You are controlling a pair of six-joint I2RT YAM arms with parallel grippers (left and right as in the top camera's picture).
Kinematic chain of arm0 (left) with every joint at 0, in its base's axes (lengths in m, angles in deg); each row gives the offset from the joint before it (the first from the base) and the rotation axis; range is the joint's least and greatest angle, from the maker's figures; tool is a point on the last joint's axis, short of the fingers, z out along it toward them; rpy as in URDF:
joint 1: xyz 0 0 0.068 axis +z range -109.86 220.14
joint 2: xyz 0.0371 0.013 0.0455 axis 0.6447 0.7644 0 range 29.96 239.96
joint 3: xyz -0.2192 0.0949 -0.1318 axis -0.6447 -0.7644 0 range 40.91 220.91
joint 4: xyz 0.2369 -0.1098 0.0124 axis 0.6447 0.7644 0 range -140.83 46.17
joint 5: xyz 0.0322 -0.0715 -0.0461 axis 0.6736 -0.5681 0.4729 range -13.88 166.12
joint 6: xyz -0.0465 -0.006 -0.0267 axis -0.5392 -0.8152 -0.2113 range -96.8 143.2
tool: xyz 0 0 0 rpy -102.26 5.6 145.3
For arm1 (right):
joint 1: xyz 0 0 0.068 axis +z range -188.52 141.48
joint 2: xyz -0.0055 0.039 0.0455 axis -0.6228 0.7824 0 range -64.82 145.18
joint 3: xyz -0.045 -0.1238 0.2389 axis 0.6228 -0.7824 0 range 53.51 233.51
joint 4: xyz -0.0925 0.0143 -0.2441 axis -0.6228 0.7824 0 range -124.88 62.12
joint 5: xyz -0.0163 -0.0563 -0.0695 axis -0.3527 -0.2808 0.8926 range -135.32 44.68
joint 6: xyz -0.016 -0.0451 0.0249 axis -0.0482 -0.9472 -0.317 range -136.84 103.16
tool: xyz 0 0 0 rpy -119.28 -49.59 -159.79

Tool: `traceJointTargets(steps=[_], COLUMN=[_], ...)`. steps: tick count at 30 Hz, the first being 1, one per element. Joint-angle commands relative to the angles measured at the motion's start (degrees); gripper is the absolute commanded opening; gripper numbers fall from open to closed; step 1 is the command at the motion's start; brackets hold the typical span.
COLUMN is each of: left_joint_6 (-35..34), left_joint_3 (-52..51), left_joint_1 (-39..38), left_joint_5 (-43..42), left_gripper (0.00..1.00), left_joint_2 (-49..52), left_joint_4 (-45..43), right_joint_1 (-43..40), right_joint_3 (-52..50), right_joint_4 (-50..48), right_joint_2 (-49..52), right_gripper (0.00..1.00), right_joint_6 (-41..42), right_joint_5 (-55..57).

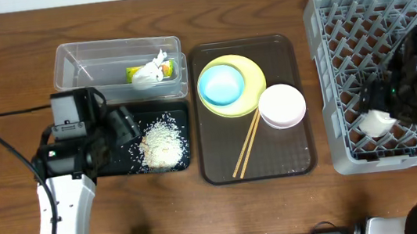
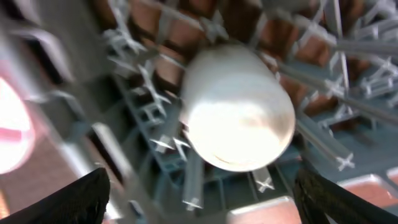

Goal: Sort waste into correct bins and load items into the dishwasher rack
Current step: 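Place the cup upside down in the dish rack with the right gripper, then reach the left gripper to the pink bowl and grasp its rim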

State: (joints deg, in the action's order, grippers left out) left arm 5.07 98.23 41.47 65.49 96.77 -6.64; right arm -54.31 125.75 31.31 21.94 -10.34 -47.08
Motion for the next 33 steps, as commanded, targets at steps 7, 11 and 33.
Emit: traceJointTargets(steps=[7, 11, 33], left_joint_6=[0.17, -3.91, -16.50], left_joint_3=[0.39, 0.39, 0.39], left_joint_1=[-14.64, -22.71, -43.58], left_joint_5=[-2.03, -2.54, -4.31], left_gripper=[0.77, 0.77, 0.75], left_joint_2=[3.06, 8.20, 37.88], left_joint_4=[-8.68, -15.04, -46.73], right_joint_1=[5.25, 6.80, 6.97], right_joint_3=[3.82, 3.80, 3.80], right_joint_4=[-6.14, -5.09, -3.17], right_joint_2=[-8.92, -8.68, -8.66], right_gripper=[0.95, 0.96, 0.98], right_joint_6=[-2.95, -2.95, -3.61], right_joint_5=[-9.44, -9.33, -9.20])
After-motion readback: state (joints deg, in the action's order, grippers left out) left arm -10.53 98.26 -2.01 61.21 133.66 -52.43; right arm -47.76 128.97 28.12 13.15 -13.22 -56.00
